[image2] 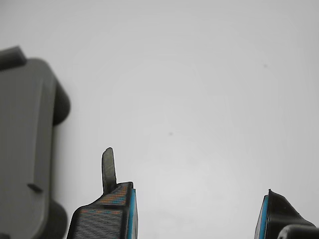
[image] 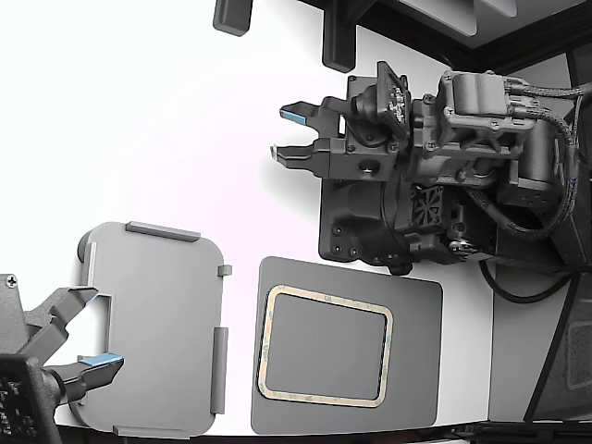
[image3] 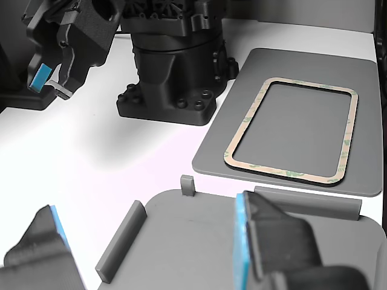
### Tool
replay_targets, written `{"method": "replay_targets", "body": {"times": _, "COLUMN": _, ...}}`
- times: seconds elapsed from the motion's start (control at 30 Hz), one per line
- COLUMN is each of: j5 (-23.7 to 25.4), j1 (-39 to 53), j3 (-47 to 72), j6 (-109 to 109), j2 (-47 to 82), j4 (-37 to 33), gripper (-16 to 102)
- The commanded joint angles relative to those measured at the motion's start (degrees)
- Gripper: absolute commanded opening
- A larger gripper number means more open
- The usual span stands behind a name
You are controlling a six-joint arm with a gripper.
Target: Move top rectangular frame to the holder.
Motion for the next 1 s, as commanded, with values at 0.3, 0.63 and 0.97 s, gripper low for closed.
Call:
{"method": "replay_targets", "body": {"times": 0.3, "j5": 5.3, "j1": 5.2, "j3": -1.2, "j6": 0.9, "j2": 1.3, "j4": -0.2, "gripper": 100}}
{"method": "replay_targets", "body": {"times": 0.63, "j5": 4.7, "j1": 5.2, "j3": -3.2, "j6": 0.5, "j2": 0.6, "j4": -0.3, "gripper": 100}}
{"method": "replay_targets", "body": {"times": 0.97, "j5": 4.3, "j1": 6.8, "j3": -20.4, "j6": -4.1, "j2": -16.0, "j4": 0.9, "gripper": 100}}
